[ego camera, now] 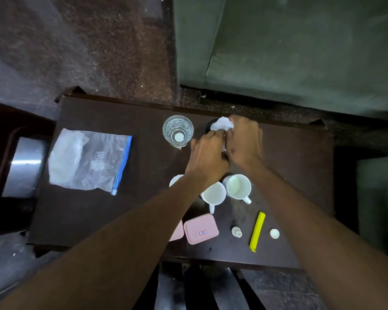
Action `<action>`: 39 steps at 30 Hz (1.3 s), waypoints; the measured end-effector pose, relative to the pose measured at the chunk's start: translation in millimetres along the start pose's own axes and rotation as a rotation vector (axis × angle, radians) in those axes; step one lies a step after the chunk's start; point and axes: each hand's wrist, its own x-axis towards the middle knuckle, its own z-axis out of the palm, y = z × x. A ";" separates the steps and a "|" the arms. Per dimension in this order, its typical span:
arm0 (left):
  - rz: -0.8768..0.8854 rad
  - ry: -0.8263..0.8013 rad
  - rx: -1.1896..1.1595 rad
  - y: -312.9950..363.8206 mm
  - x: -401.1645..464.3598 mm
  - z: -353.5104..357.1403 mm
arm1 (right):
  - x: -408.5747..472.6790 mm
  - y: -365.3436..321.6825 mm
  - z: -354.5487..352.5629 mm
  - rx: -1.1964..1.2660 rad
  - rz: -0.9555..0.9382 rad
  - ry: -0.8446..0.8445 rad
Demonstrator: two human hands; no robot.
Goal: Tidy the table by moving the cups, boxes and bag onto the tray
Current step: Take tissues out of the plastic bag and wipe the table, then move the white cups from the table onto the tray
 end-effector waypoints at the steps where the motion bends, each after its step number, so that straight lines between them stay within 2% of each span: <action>1: 0.002 -0.004 0.002 -1.0 0.5 0.8 | -0.3 0.9 2.0 0.000 -0.010 0.004; 8: 0.039 -0.038 0.111 -6.9 5.4 6.3 | -0.1 15.0 12.2 -0.074 -0.106 0.054; 14: 0.048 0.085 0.081 -10.5 4.0 4.4 | -4.6 18.7 13.4 0.038 -0.131 0.160; 17: 0.081 0.016 0.133 -13.5 0.7 5.0 | -4.9 22.3 19.0 0.036 -0.118 0.084; 20: 0.128 0.031 0.143 -14.9 -2.6 4.3 | -5.7 29.2 17.8 0.111 -0.110 0.036; 25: 0.180 0.167 0.063 -33.5 -28.8 -5.9 | -32.2 44.4 10.4 0.228 -0.078 0.331; 27: 0.155 0.218 0.070 -55.4 -46.0 -15.1 | -57.5 43.3 11.6 0.259 -0.056 0.381; 34: 0.028 0.183 0.117 -117.1 -85.9 -24.6 | -130.0 63.9 41.4 0.248 0.002 0.272; 39: 0.020 0.146 0.171 -140.6 -104.5 -29.2 | -154.6 61.5 68.3 0.160 -0.115 0.157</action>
